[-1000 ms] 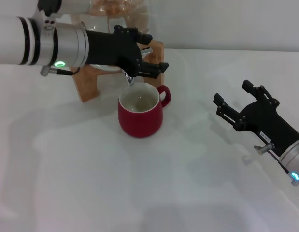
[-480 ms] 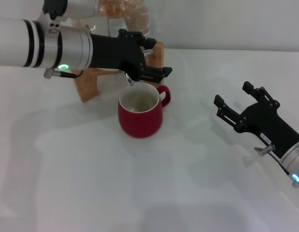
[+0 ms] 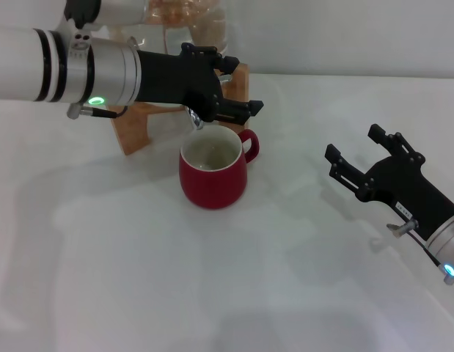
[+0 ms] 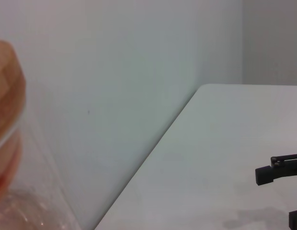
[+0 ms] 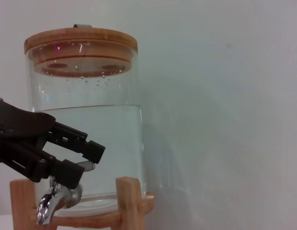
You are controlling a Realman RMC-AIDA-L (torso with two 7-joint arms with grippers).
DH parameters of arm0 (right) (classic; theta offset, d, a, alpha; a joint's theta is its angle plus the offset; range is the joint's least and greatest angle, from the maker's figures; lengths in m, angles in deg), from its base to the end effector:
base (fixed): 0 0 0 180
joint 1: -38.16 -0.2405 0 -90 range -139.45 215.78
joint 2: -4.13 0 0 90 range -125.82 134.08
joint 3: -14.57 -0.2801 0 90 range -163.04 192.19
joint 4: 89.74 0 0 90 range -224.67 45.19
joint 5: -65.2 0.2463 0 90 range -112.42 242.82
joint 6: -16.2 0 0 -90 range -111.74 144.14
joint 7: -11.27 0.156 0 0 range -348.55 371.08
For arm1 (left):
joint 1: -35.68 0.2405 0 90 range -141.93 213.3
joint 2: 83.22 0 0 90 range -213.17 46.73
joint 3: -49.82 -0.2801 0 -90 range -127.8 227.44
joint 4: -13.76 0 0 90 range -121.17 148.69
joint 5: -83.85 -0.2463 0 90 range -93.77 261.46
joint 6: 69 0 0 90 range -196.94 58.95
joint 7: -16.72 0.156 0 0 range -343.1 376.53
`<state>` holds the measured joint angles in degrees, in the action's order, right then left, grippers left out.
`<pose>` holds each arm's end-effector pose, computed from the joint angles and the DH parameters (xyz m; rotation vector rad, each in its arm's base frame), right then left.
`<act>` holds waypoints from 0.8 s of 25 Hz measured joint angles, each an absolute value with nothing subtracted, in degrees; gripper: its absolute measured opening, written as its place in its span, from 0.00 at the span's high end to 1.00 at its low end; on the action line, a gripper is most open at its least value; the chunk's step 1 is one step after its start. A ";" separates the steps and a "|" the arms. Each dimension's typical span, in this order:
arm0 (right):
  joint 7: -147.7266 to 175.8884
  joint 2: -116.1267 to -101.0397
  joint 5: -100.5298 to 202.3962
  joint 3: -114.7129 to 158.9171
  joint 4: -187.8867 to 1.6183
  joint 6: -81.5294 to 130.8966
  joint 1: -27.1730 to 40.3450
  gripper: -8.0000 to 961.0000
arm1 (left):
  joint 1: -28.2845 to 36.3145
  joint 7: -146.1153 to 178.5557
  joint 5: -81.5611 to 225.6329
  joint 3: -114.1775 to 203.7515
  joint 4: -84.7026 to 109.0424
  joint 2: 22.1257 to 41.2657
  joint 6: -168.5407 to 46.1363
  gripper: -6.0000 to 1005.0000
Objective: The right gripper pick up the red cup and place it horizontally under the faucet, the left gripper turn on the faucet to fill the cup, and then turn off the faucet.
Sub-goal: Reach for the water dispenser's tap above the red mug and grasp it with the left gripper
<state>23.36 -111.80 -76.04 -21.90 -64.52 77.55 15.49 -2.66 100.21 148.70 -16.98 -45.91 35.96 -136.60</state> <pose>0.3005 0.3506 -0.1121 -1.9843 0.5060 0.8636 -0.1583 0.4637 -0.0218 -2.6924 -0.1778 -0.3103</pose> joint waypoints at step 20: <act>23.40 -111.79 -75.71 -21.90 -64.51 77.55 15.66 0.09 | -1.95 99.96 148.20 -16.99 -46.71 35.96 -136.25 0.16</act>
<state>23.40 -111.79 -75.71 -21.90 -64.51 77.55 15.66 -1.95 99.96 148.20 -16.99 -46.71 35.96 -136.25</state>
